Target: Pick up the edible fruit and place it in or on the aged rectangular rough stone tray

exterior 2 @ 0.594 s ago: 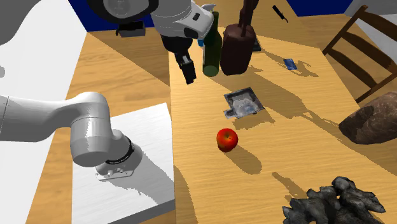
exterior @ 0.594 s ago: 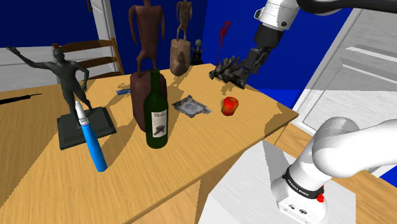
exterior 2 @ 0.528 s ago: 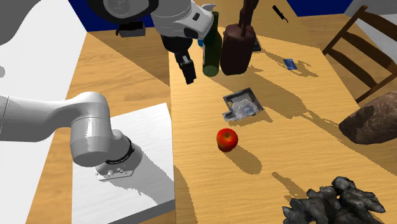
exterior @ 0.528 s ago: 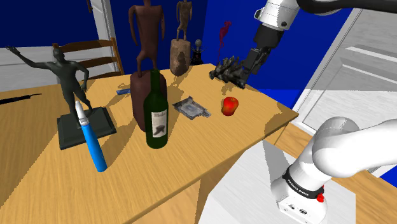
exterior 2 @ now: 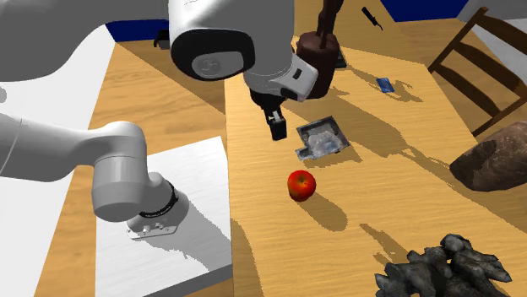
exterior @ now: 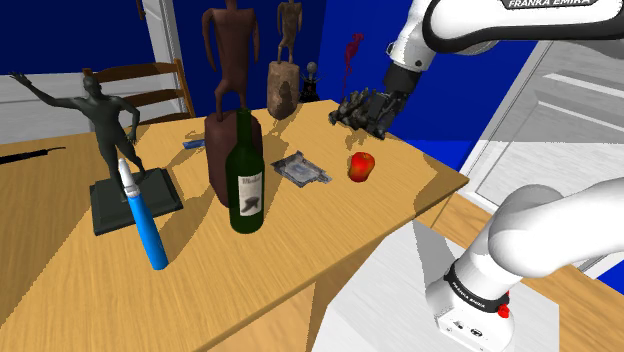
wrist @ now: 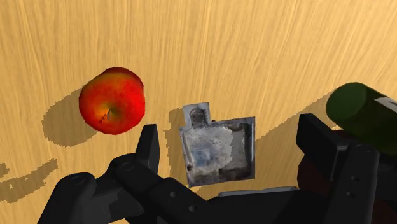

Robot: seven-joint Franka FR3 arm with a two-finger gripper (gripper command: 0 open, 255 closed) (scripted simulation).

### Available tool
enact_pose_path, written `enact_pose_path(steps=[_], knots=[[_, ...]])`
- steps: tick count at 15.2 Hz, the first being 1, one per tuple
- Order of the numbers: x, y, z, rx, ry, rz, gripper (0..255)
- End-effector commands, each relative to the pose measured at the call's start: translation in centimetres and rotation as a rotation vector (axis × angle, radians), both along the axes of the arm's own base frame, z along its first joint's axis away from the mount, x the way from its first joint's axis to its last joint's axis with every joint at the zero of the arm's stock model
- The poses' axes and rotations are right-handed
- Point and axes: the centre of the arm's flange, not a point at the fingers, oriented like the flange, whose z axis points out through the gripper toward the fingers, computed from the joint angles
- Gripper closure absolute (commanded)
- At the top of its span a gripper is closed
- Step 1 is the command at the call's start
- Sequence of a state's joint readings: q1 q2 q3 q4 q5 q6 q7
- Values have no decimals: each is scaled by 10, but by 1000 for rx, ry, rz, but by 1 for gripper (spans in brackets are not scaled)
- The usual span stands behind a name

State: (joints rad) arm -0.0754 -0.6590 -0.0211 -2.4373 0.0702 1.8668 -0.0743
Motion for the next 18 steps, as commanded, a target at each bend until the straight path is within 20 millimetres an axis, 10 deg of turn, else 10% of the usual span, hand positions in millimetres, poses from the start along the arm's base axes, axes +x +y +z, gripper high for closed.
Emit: enact_pose_path(steps=[1,14,18], knots=[[12,-17,-17,10,0,-26,0],[80,-132,-133,82,7,-188,0],[85,-136,-156,86,7,-197,0]])
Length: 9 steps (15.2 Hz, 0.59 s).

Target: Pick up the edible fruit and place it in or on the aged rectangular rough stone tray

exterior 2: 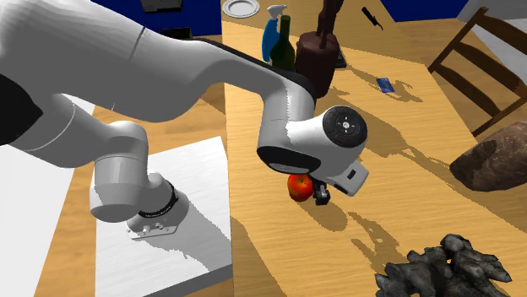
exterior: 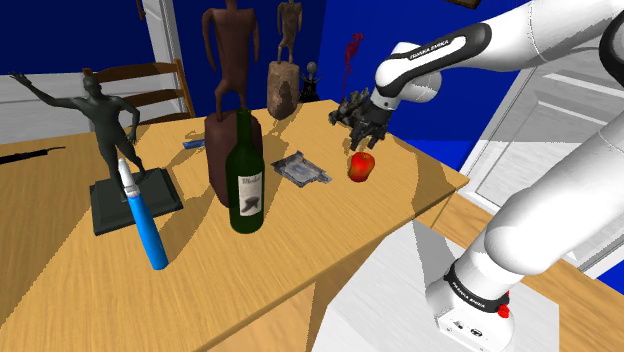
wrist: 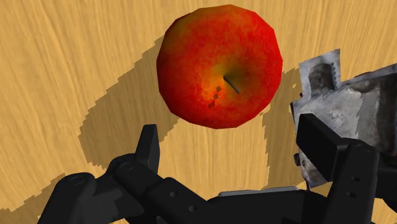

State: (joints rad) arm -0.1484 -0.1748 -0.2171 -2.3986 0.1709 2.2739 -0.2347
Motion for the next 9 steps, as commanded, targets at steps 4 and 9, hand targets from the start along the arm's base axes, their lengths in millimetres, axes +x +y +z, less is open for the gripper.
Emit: enact_pose_path(steps=[4,9], knots=[[2,3,-27,0,-1,-2,0],[3,3,-30,0,-1,-2,0]])
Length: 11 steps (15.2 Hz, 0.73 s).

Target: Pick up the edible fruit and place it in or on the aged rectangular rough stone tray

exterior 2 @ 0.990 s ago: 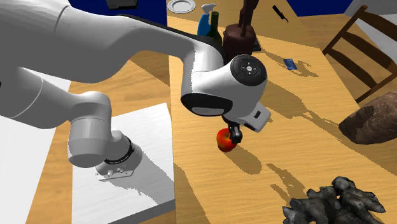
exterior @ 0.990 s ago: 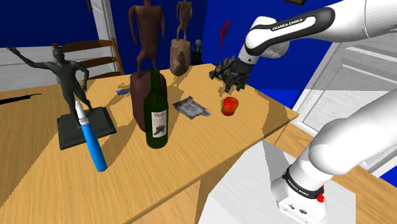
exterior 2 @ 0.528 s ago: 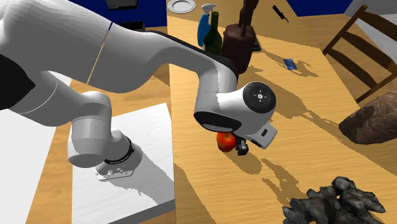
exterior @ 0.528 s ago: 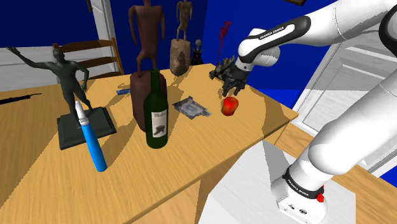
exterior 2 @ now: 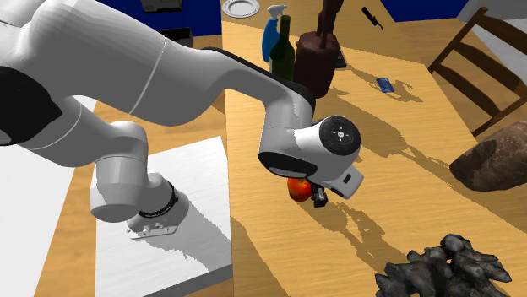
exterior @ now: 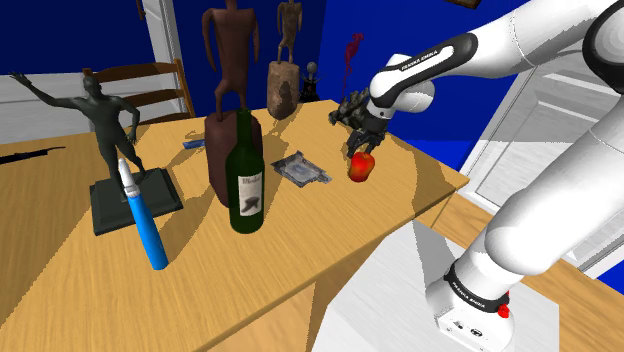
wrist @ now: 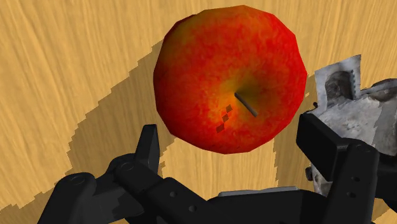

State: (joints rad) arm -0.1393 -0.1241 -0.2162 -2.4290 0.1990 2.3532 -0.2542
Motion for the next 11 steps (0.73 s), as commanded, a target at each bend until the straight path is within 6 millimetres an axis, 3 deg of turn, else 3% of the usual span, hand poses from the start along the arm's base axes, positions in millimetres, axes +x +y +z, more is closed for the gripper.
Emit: enact_pose_path(steps=[1,3,4,11], knots=[[0,0,0,0,0,0,0],[0,0,0,0,0,0,0],[0,0,0,0,0,0,255],[0,0,0,0,0,0,255]])
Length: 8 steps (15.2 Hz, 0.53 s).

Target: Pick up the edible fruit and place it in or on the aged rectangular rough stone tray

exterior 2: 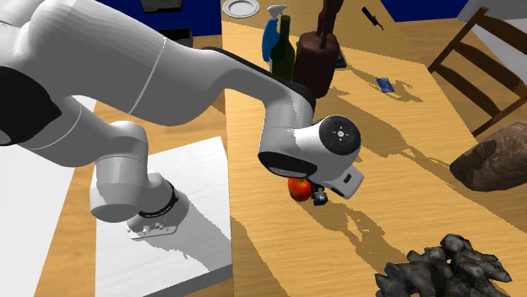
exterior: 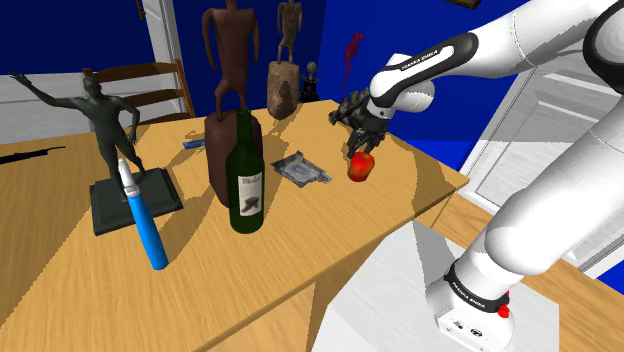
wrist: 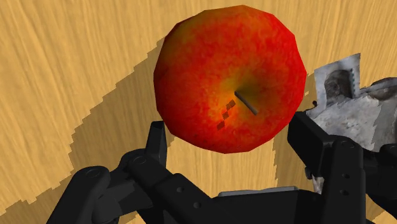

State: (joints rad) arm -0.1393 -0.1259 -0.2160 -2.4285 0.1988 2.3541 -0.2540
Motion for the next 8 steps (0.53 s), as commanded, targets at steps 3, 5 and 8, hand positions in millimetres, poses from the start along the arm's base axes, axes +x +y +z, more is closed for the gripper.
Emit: enact_pose_path(steps=[3,5,8], knots=[[0,0,4,1,3,0,255],[0,0,15,1,3,0,255],[0,0,30,1,3,0,255]])
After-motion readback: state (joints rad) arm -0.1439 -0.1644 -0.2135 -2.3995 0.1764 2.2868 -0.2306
